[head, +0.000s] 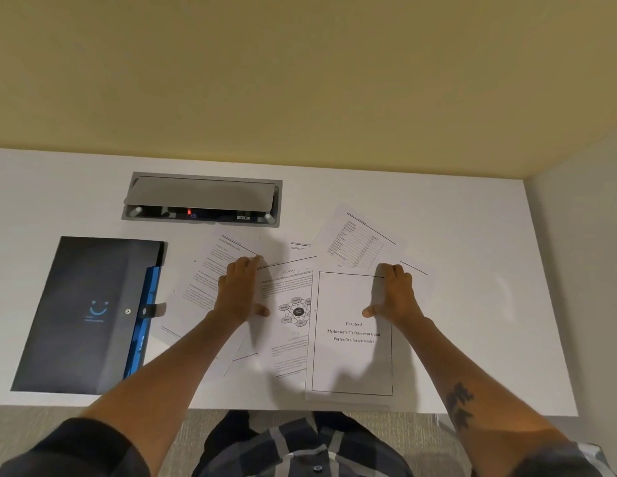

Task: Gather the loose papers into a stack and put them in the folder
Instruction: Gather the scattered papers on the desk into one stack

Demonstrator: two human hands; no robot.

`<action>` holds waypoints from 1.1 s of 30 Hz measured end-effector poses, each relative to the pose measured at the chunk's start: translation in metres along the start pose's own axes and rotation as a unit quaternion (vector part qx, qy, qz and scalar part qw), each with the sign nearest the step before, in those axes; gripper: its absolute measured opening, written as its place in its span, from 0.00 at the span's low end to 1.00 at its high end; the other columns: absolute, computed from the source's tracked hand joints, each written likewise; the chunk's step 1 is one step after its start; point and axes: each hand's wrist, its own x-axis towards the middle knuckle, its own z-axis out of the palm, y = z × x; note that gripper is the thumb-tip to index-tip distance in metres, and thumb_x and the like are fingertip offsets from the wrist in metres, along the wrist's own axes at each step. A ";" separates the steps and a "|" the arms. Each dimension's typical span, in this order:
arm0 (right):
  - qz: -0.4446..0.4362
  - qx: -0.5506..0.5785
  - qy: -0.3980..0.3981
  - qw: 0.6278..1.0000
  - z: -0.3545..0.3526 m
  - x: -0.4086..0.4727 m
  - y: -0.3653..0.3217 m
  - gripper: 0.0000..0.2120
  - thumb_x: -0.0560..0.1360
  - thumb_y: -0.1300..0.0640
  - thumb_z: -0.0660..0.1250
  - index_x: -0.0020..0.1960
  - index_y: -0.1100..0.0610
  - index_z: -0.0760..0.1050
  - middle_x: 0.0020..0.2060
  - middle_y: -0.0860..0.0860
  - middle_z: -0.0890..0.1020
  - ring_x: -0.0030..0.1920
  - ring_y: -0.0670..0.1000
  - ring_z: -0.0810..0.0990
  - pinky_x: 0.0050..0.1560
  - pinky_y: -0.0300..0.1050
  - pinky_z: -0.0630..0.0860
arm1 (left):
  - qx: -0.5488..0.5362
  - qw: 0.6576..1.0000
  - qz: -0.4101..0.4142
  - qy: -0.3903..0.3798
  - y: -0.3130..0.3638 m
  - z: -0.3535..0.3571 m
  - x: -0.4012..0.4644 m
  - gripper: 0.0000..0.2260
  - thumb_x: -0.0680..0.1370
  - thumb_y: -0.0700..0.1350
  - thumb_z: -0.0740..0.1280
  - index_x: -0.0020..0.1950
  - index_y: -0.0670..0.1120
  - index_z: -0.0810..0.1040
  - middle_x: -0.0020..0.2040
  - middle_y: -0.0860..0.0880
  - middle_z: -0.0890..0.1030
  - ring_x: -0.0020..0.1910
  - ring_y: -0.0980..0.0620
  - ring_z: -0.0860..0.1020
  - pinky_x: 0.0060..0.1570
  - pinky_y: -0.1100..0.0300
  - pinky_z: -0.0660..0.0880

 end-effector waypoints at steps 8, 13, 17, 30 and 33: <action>0.004 -0.028 0.032 0.999 0.001 -0.004 0.003 0.55 0.57 0.42 0.89 0.76 0.59 0.69 0.73 0.58 0.69 0.72 0.64 0.68 0.65 0.59 0.77 | 0.002 1.000 0.008 0.010 -0.004 0.000 0.004 0.54 0.56 0.57 0.87 0.77 0.49 0.66 0.75 0.45 0.65 0.73 0.41 0.65 0.71 0.42 0.69; 0.004 -0.014 0.024 1.000 -0.001 0.000 0.002 0.57 0.54 0.45 0.91 0.75 0.60 0.67 0.72 0.60 0.69 0.73 0.64 0.68 0.71 0.57 0.71 | -0.023 1.000 -0.010 0.008 -0.005 -0.003 0.011 0.52 0.57 0.53 0.88 0.76 0.47 0.67 0.74 0.44 0.66 0.72 0.40 0.67 0.71 0.41 0.71; 0.007 0.012 0.020 1.000 -0.001 0.006 0.002 0.60 0.52 0.48 0.92 0.75 0.64 0.67 0.68 0.62 0.70 0.69 0.65 0.70 0.70 0.55 0.69 | -0.022 1.000 -0.022 -0.003 -0.005 -0.004 0.017 0.53 0.57 0.53 0.88 0.77 0.46 0.67 0.72 0.43 0.68 0.71 0.39 0.67 0.70 0.41 0.71; 0.025 0.103 0.034 0.994 0.011 0.000 0.011 0.55 0.54 0.57 0.92 0.74 0.61 0.67 0.68 0.58 0.70 0.68 0.60 0.73 0.63 0.61 0.80 | 0.018 0.999 -0.025 -0.010 -0.010 0.004 0.023 0.38 0.64 0.54 0.85 0.67 0.43 0.73 0.65 0.44 0.76 0.67 0.41 0.72 0.67 0.45 0.69; 0.023 0.202 0.077 0.976 0.024 -0.008 0.016 0.62 0.56 0.64 0.90 0.81 0.61 0.60 0.74 0.58 0.65 0.74 0.56 0.66 0.69 0.52 0.74 | -0.065 0.996 -0.047 0.034 -0.014 0.011 0.014 0.25 0.71 0.48 0.81 0.61 0.42 0.75 0.59 0.44 0.80 0.61 0.40 0.76 0.64 0.43 0.70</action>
